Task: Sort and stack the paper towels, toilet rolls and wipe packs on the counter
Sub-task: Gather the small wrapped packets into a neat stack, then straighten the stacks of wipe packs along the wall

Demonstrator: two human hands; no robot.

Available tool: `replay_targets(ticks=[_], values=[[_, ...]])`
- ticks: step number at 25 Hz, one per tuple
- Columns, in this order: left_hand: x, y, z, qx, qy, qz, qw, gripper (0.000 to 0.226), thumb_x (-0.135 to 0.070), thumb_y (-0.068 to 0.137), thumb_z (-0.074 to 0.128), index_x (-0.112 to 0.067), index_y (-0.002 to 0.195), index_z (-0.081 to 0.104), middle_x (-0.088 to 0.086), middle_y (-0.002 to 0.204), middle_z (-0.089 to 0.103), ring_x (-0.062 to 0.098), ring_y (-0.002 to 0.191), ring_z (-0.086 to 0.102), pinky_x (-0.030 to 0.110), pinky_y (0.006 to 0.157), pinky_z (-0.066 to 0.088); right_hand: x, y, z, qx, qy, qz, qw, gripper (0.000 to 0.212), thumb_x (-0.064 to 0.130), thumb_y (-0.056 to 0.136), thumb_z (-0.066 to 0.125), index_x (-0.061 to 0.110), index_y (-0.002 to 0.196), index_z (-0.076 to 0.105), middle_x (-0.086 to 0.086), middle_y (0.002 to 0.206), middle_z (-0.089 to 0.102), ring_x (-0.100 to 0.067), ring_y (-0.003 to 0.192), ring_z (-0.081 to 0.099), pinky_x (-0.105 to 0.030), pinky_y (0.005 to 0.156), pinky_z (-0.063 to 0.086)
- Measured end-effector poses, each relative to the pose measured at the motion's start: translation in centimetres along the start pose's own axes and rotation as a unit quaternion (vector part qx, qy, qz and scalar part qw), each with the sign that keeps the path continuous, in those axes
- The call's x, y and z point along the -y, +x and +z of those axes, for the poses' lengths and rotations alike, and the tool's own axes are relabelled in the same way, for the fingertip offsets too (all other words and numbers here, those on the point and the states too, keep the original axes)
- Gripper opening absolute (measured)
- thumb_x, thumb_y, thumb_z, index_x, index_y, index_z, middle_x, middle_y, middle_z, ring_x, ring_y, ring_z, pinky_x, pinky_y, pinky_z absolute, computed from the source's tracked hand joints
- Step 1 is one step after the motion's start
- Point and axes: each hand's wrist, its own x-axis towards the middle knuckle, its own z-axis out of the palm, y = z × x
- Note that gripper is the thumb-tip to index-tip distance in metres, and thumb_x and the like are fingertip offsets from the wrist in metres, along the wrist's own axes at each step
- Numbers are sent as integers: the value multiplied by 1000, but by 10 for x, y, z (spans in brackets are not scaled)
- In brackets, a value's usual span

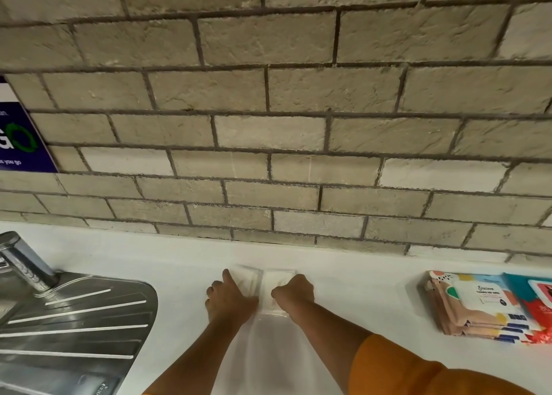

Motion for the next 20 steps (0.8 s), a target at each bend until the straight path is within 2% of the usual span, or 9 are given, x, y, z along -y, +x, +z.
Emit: replay_targets(ticks=[6,9,11,13,16,20], values=[[3,0,-2,2,-1,2,1000,89,-55,68,67,-18,141,31,9,127,55,29,123,48,42,100,47,4,-6,3,13,29,-14,999,35,9,79,67,6,114,60,-10,110,69,-27,102,70,-32,80,61],[3,-1,-5,2,-6,-2,1000,87,-55,71,67,-17,141,31,10,128,54,30,123,48,42,100,46,3,-6,1,20,48,-18,998,23,8,84,64,9,105,55,-7,102,63,-24,92,64,-27,70,54],[3,-3,-6,2,-7,-3,1000,87,-53,72,68,-17,142,30,11,130,54,30,124,48,43,100,45,0,-6,0,17,64,-19,998,16,10,87,63,8,100,52,-6,99,60,-23,87,60,-26,68,49],[4,-4,-7,3,-5,-3,1000,88,-54,73,68,-17,143,30,11,131,54,30,125,48,43,100,45,-1,-7,0,12,67,-19,997,15,12,89,62,7,101,55,-7,103,64,-24,88,62,-26,69,50],[1,-4,-6,4,-6,-2,1000,90,-60,77,65,-16,145,28,12,133,54,32,126,47,44,101,44,-1,-12,0,7,53,-25,998,30,18,87,61,7,115,60,-10,118,68,-28,104,68,-29,79,56],[3,-8,-4,-12,-73,2,997,93,-59,81,64,-14,151,22,16,137,53,38,130,44,50,104,39,-7,-23,-11,5,-20,-30,999,53,24,88,54,16,139,44,-10,136,50,-33,127,47,-37,94,50]])
